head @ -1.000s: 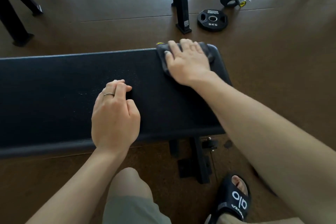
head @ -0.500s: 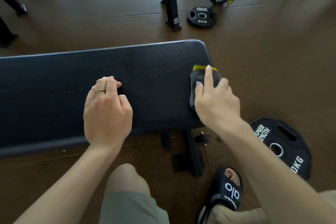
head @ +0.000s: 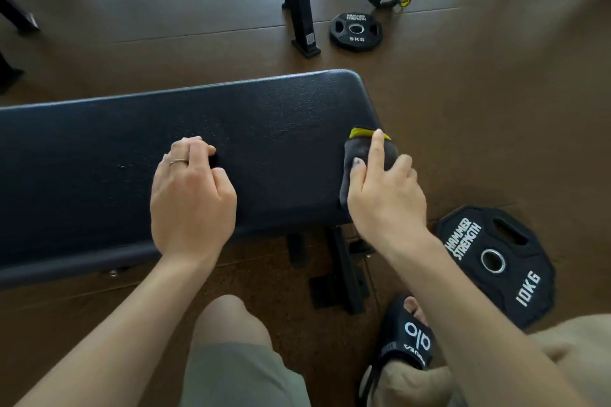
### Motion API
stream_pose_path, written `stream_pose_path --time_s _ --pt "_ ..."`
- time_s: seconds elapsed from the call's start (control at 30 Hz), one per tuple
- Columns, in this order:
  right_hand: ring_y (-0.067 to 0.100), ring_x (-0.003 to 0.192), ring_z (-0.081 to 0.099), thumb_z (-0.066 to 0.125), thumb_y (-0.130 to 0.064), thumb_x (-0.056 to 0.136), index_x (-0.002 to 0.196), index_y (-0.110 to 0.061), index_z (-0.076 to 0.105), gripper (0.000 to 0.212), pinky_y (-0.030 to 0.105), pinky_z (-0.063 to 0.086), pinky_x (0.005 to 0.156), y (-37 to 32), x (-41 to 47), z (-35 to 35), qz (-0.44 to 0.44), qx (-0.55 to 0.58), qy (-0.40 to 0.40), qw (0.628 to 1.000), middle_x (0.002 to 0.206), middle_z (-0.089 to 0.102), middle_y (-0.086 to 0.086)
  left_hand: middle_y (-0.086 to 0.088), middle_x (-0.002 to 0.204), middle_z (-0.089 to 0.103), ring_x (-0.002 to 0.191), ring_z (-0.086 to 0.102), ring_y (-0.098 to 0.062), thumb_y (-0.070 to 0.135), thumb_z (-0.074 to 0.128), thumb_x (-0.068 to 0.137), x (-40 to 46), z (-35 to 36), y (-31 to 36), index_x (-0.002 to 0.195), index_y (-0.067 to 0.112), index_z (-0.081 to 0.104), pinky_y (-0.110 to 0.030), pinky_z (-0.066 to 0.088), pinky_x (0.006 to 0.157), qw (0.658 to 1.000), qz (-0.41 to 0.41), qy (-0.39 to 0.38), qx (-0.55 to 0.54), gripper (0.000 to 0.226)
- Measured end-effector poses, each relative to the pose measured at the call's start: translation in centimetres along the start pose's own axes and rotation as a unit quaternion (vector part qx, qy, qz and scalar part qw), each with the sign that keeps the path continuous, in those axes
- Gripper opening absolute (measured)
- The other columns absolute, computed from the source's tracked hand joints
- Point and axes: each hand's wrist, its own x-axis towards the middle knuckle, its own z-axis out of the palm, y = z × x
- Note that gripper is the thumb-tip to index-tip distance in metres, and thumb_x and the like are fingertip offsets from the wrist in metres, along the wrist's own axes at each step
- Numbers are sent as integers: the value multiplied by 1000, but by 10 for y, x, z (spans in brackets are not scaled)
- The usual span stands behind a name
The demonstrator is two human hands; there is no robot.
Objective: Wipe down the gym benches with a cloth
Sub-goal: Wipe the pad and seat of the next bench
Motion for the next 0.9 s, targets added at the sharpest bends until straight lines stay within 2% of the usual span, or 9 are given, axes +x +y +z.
stream_pose_path --time_s 0.17,0.27,0.37,0.43,0.53,0.63,0.73,0.83,0.9 --pt "43 126 51 16 -48 109 164 -22 2 63 49 39 102 -25 82 -6 20 39 -36 998 148 39 25 -12 131 60 114 60 -35 16 42 97 1 0 0 121 8 61 -57 53 94 1000 -5 -2 -3 31" --pt "39 123 50 18 -49 109 164 -26 3 62 47 40 98 -15 48 -5 0 26 -37 999 141 42 21 -11 131 61 116 60 -34 20 37 96 0 -1 0 121 8 61 -57 53 97 1000 -1 3 -2 37" --pt "30 111 48 16 -50 107 164 -31 0 62 40 38 84 9 -16 -3 -13 33 -34 999 126 40 12 -11 133 62 118 61 -34 25 33 95 0 -2 0 122 8 62 -57 53 98 1000 4 -1 0 44" --pt "29 111 46 15 -50 107 164 -30 -1 63 38 37 82 14 -26 0 -16 46 -41 998 126 39 12 -11 133 62 119 61 -33 27 32 94 1 -2 0 123 8 63 -56 53 99 1000 1 -4 -3 46" --pt "41 120 46 21 -46 108 164 -17 4 66 48 39 100 -2 9 3 -7 -5 -6 1000 139 39 25 -10 131 62 118 61 -32 26 31 95 2 -2 1 121 9 63 -55 53 99 1000 5 1 -4 45" --pt "54 140 28 23 -43 108 162 -6 9 67 57 20 119 -41 44 12 -12 -71 6 997 152 22 41 -10 128 63 115 61 -31 23 34 96 2 0 -1 119 9 64 -52 52 100 1000 3 10 -11 40" --pt "55 152 3 14 -40 105 162 -4 11 68 59 2 125 -87 25 29 -113 -76 5 991 159 2 44 -9 127 63 113 60 -30 19 38 97 3 1 -3 118 10 63 -49 51 99 1000 1 15 -14 34" --pt "39 157 -9 8 -46 108 165 -16 2 64 49 -4 128 -88 -26 36 -244 -65 -41 967 168 -8 27 -8 131 61 112 61 -26 14 42 99 4 -5 -8 123 10 62 -38 51 92 998 13 4 -56 32" --pt "34 158 -5 9 -50 109 165 -20 2 63 45 0 129 -59 -42 28 -309 -79 -43 947 170 -2 20 -10 132 60 108 62 -25 10 45 101 2 -23 -24 126 8 61 -36 50 90 997 58 6 -51 29"
